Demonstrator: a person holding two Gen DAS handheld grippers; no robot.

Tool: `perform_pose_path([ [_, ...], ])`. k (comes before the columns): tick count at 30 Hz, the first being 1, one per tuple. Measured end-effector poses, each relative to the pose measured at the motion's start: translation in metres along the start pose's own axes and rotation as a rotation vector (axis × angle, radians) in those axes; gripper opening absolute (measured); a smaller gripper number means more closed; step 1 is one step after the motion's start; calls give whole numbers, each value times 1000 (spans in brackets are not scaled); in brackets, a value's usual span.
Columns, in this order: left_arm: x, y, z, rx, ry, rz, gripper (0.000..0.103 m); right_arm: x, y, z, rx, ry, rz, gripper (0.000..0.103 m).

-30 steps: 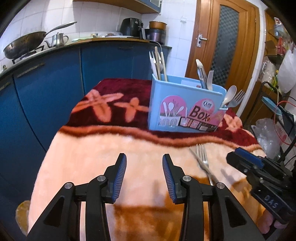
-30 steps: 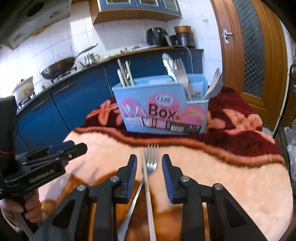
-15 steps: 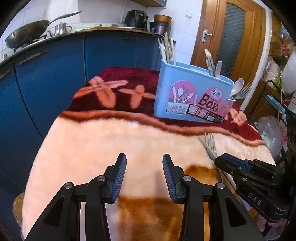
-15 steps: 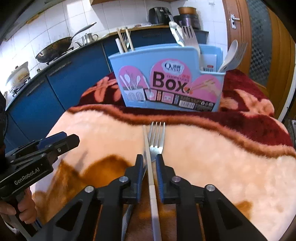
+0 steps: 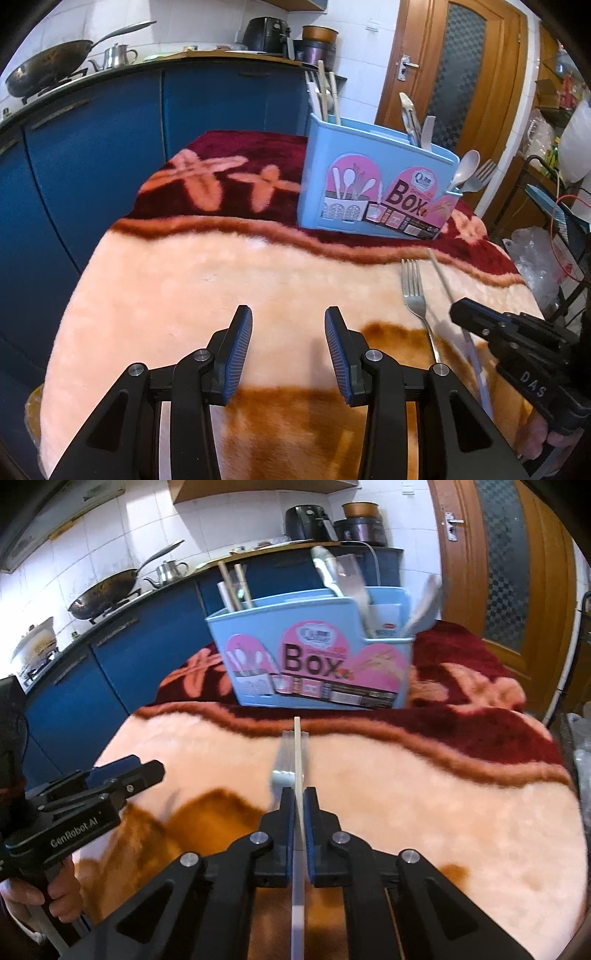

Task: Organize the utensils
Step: 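Grasp the white-handled knife with the right gripper while the left gripper grasps the silver fork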

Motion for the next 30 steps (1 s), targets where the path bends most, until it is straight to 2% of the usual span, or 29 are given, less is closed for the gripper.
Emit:
perform_pose_path([
  [5, 1, 10, 2, 16, -11, 9, 42, -2, 23, 8, 21, -50, 55, 7],
  [10, 4, 25, 5, 42, -43, 45, 42, 0, 39, 15, 44, -108, 74, 8],
  [23, 20, 65, 11, 114, -170, 133, 42, 16, 46, 5, -1, -271, 11, 9],
  [30, 29, 86, 13, 154, -255, 192, 42, 19, 52, 0, 33, -291, -44, 9],
])
Point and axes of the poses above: each gripper's, at about its wrist camera, not at the fingertips, and x roughly the way its jaws point, y to its right, z to its underside, the point moved 6 cm from there along x, roughly the way its jaws point
